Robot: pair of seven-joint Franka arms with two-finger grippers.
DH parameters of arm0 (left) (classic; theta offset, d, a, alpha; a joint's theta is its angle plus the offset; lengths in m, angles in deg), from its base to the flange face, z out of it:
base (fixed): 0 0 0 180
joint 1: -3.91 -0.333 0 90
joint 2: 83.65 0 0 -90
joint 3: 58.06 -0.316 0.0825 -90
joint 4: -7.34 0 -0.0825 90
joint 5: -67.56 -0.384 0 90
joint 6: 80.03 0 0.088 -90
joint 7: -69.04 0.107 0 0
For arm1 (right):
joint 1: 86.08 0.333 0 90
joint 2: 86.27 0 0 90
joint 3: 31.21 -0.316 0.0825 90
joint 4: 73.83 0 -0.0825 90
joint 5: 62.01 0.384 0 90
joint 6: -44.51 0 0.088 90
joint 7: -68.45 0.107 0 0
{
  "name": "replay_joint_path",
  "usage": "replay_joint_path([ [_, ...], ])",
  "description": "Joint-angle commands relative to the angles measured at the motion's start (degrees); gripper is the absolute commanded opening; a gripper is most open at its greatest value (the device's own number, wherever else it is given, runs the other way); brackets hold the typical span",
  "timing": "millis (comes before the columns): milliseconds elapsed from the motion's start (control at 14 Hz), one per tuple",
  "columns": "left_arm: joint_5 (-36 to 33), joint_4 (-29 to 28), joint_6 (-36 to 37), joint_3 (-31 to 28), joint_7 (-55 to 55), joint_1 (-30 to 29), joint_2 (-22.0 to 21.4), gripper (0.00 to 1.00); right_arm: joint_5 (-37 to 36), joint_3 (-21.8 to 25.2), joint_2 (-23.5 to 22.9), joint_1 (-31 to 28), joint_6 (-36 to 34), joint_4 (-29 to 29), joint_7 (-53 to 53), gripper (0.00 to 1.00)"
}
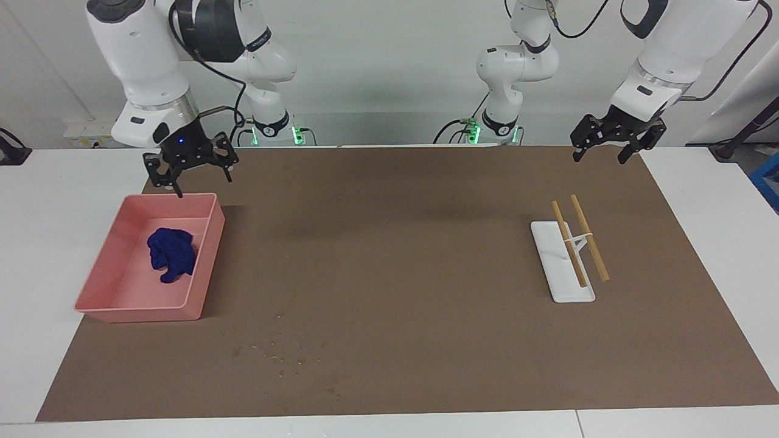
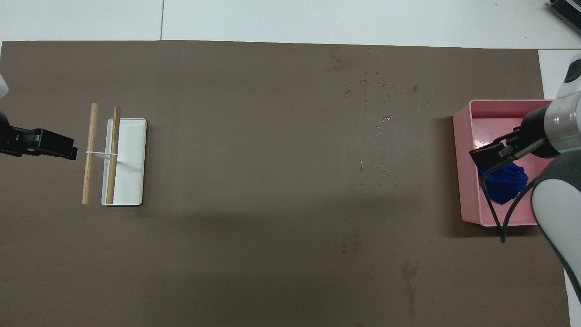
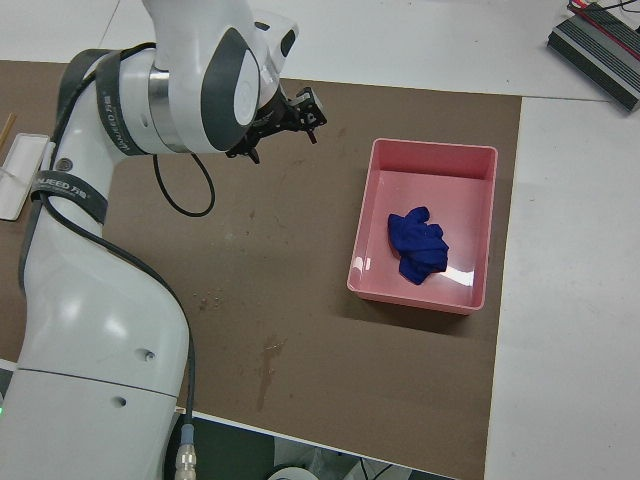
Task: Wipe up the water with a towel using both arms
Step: 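Open the right gripper to drop the towel in the bin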
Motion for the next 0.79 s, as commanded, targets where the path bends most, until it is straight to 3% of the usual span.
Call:
replay_joint_path([
  [0, -0.5, -1.3, 0.5, 0.1, 0.3, -0.1, -1.3, 1.0, 1.1, -0.8, -0.3, -0.5, -2.6, -1.6, 3.0, 1.0],
  [500, -0.6, -1.3, 0.5, 0.1, 0.3, -0.1, -1.3, 1.0, 1.7, -1.1, 1.8, -0.4, -4.1, -0.3, 3.7, 1.0],
  [714, -0.5, -1.3, 0.5, 0.1, 0.3, -0.1, -1.3, 1.0, 4.5, 1.6, 1.7, 3.9, -4.2, -1.8, 12.9, 1.0],
])
